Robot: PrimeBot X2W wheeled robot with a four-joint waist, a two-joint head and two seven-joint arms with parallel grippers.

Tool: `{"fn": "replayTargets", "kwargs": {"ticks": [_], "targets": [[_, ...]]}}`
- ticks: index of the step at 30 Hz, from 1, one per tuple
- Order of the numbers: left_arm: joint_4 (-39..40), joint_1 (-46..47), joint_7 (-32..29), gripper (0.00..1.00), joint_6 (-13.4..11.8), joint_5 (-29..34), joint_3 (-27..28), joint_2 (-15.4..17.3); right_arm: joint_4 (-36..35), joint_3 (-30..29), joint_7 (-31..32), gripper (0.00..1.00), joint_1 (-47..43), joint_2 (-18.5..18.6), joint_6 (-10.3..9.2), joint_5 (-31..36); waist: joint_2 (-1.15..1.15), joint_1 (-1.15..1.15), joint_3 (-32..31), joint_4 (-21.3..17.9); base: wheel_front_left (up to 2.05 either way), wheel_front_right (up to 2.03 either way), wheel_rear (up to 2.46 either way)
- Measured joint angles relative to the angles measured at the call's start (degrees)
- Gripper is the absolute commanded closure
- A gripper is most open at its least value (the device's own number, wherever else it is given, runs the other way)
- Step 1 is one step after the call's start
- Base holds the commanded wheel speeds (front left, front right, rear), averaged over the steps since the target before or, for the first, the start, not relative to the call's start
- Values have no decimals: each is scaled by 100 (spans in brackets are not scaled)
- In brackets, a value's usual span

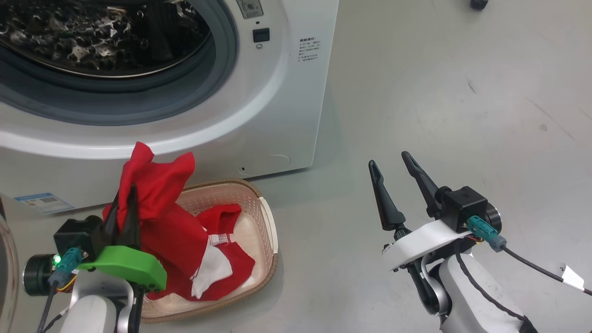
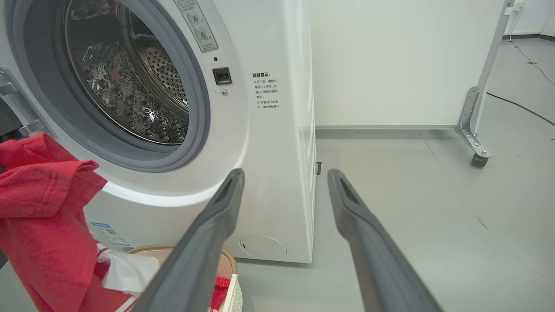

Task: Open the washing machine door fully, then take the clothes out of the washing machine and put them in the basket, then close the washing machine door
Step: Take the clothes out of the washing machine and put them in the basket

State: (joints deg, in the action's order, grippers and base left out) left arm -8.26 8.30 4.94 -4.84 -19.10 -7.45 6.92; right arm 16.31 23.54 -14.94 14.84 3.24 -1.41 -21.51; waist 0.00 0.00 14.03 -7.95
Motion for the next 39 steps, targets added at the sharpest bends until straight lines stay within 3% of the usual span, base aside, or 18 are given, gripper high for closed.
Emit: {"fn": "replayTargets", "kwargs": {"ticks": [15, 26, 39], "targets": [[-1238, 64, -36, 100, 11, -138, 118, -1, -250, 77, 0, 0, 349, 1, -2, 3, 0, 0, 723, -147, 0, 0, 0], [-1884, 1006, -41, 100, 208, -4, -16, 145, -449, 116, 0, 0, 720, 2, -9, 14, 0, 0, 1391, -257, 0, 0, 0], [-3118, 1873, -137, 100, 320, -174, 78, 87, -605, 156, 0, 0, 1207, 2, -25, 12, 0, 1, 2297, -406, 0, 0, 0]]}}
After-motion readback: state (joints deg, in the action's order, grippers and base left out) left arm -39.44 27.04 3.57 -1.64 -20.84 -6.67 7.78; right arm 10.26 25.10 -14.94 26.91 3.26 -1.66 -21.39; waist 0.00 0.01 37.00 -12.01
